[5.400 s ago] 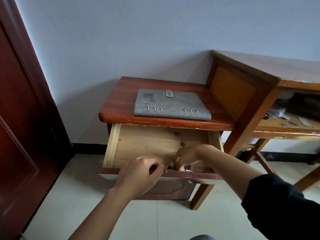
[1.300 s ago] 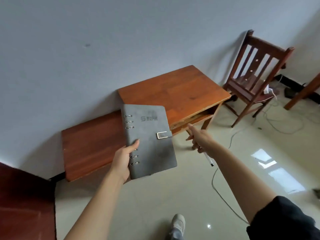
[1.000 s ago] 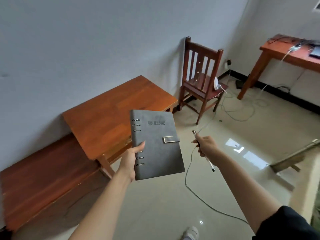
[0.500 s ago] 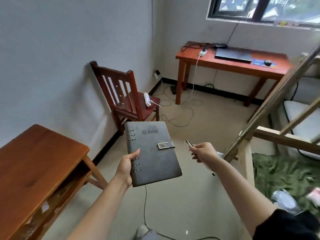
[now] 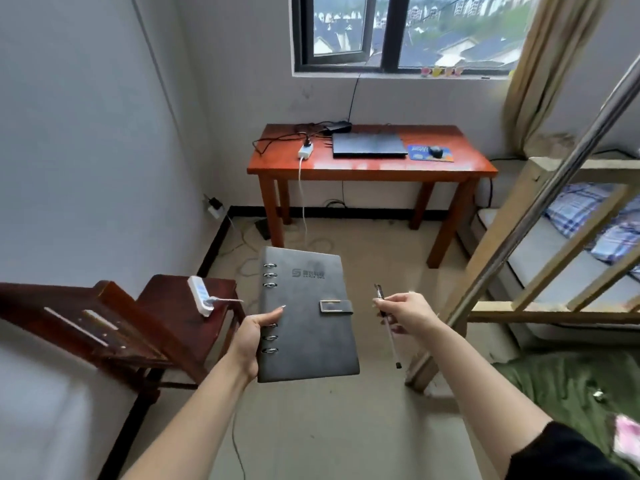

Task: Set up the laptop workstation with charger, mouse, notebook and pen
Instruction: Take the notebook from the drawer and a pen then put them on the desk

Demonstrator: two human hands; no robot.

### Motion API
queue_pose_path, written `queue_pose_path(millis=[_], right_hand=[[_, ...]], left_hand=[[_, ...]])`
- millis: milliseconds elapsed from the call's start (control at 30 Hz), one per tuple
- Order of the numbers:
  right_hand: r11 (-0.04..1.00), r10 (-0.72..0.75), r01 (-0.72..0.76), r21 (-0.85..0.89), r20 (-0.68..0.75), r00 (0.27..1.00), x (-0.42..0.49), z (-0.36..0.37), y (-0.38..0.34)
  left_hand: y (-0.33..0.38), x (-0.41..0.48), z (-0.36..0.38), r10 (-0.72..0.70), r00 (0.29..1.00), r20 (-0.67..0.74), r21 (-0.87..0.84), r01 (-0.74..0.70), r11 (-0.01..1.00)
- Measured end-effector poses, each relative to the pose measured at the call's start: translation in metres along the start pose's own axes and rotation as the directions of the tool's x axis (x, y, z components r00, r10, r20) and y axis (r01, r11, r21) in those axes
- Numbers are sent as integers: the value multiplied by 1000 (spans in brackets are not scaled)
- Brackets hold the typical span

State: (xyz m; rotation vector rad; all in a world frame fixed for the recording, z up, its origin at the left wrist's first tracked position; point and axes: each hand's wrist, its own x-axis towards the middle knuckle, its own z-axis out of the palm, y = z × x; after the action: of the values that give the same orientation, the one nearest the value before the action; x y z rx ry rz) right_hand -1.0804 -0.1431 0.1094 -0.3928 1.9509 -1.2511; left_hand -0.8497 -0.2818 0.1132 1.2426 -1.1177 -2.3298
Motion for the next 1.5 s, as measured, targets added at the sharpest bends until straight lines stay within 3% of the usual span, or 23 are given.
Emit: queue_pose_path(millis=[200,333,567,733,1267,1367,1500], right_hand=[[993,5,8,120,-106,994,127,-38,-50],[988,4,18,150,-143,990,220,-82,-86],[965,45,21,262,-243,969,373,-159,-155],[959,39,42,280,-278,960,471,-203,-194],[945,126,18,327,-414,901,787,-363,-296],[957,147,-35,287,-379,914,830,-389,-303],[954,164,-99,283,-215,963,888,-410,-318]], left_hand=[[74,132,60,-27,989,142,63,18,998],[116,231,108,-59,988,143,144,38,989],[194,383,207,-29,982,184,87,13,996],[249,481,274,-38,973,229,63,24,998],[403,800,478,-135,926,352,258,42,965],[423,845,512,-163,918,362,244,75,967],[440,898,555,-213,901,379,211,140,967]])
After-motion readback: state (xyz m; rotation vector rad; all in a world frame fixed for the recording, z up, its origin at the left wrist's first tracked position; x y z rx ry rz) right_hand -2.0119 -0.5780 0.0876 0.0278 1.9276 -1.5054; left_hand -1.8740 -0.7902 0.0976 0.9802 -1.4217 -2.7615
